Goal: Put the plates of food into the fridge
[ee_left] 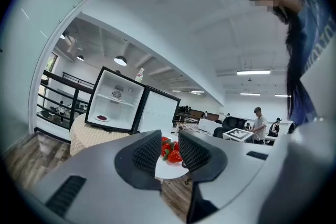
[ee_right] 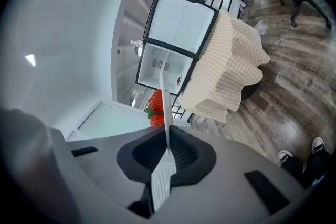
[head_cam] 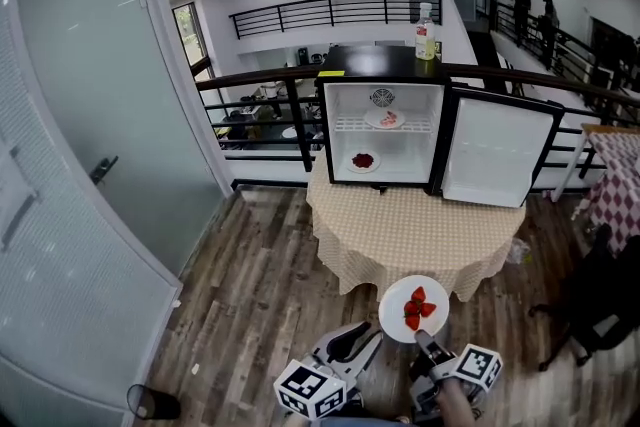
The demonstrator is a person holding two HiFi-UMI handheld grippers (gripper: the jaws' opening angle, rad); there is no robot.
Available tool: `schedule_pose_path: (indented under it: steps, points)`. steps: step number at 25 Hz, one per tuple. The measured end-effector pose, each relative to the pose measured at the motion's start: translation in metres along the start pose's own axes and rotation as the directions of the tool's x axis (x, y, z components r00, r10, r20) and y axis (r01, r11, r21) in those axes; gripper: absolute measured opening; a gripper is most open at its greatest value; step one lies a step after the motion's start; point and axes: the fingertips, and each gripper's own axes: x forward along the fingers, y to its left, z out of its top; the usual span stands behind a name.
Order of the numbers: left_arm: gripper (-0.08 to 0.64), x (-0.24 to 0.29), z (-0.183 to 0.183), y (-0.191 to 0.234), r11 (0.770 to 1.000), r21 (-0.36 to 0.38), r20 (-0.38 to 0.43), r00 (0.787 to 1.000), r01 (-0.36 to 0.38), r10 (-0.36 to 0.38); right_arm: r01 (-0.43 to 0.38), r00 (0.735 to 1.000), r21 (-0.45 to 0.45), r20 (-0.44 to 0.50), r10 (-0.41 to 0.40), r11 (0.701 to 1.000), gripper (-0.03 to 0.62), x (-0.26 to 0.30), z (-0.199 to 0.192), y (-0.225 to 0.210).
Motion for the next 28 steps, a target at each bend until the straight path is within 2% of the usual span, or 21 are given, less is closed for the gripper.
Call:
schedule_pose_path:
  steps: [8,13,18,24,28]
  points:
    - [0.107,-0.001,0.007,0.037,1.000,0.001,0.000,1.000,0.031,-0.031,0.011,1.000,0.002,0.021,-0.011,1.000,0.026,0.032,-0.004,0.008]
    - [0.107,-0.002,0.002,0.057,0.999,-0.030,-0.012,1.000,0.022,-0.022,0.032,0.999,0.005,0.029,-0.032,0.999,0.026,0.039,-0.006,0.006]
    - [0.107,0.011,-0.004,0.065,0.998,-0.052,-0.028,0.999,0.041,-0.043,0.054,0.998,0.028,0.034,-0.055,0.998,0.026,0.043,-0.003,-0.001]
    - [0.107,0.034,-0.010,0.084,0.996,-0.081,-0.050,0.998,0.037,-0.041,0.093,0.995,0.047,0.024,-0.095,0.995,0.026,0.061,0.015,-0.012]
    - [0.107,0.062,-0.008,0.106,0.996,-0.094,-0.058,0.998,0.005,-0.010,0.076,0.997,0.049,0.002,-0.077,0.996,0.026,0.088,0.043,-0.017]
